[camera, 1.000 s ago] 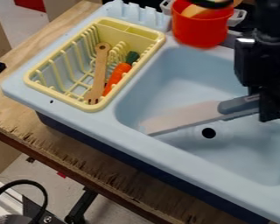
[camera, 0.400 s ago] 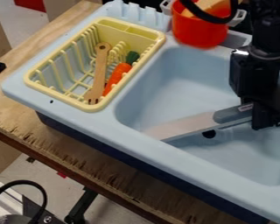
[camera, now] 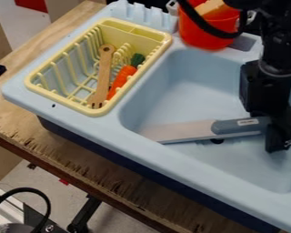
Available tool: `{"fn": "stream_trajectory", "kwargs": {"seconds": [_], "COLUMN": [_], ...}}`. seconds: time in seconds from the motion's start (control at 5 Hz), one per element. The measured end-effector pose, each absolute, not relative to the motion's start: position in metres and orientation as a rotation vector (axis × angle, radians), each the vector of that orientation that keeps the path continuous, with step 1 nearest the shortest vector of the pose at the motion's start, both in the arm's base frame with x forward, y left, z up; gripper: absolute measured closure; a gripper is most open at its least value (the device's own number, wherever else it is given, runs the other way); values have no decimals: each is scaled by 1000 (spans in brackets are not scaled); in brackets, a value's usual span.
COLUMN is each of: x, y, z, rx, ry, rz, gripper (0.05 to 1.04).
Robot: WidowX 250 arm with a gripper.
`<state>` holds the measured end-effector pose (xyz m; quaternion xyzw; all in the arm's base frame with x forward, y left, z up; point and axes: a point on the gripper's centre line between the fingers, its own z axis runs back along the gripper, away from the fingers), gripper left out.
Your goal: Put the kitchen knife into the sink
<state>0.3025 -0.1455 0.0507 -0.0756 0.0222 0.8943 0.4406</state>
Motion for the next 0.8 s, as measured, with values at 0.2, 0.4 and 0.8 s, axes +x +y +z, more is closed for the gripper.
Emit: {"fn": "stream_trajectory", "kwargs": {"seconds": [0.2, 0.4, 0.8], "x": [302, 300, 290], "y": [-146, -145, -142], "z": [64, 79, 103], "rx": [-220, -245, -253], "ry": [54, 39, -13], "rz": [2167, 2086, 1765], "gripper": [87, 87, 87]}}
